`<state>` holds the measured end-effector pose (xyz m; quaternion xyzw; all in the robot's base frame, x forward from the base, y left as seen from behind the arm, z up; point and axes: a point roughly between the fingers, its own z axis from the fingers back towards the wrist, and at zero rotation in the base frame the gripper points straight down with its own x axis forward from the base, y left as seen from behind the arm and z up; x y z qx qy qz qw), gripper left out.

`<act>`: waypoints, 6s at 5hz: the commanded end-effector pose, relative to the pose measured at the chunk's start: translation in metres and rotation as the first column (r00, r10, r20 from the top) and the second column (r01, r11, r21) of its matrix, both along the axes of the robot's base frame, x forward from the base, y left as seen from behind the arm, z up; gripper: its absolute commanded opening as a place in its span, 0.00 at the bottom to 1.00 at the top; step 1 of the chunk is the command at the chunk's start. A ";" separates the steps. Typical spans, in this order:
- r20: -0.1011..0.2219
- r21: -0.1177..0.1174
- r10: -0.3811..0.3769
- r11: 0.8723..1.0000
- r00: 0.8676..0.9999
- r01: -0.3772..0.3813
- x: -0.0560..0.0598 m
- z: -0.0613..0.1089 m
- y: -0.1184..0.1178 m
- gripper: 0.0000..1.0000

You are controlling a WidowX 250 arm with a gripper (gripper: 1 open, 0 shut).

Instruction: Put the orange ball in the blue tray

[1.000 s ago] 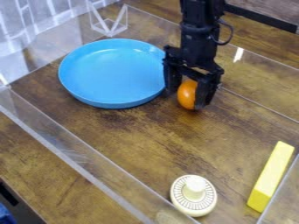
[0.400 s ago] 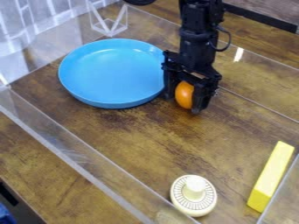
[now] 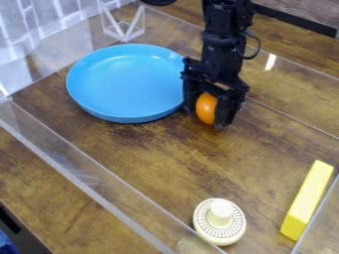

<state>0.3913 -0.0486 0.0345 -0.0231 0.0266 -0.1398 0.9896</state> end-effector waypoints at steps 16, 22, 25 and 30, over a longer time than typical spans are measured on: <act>0.017 0.116 0.124 0.985 0.992 -0.125 -0.036 0.125 0.057 0.00; -0.004 0.127 0.172 0.977 0.985 -0.170 -0.047 0.130 0.070 0.00; -0.024 0.131 0.174 0.977 0.985 -0.169 -0.056 0.130 0.075 0.00; -0.032 0.126 0.145 0.982 0.989 -0.140 -0.058 0.126 0.077 1.00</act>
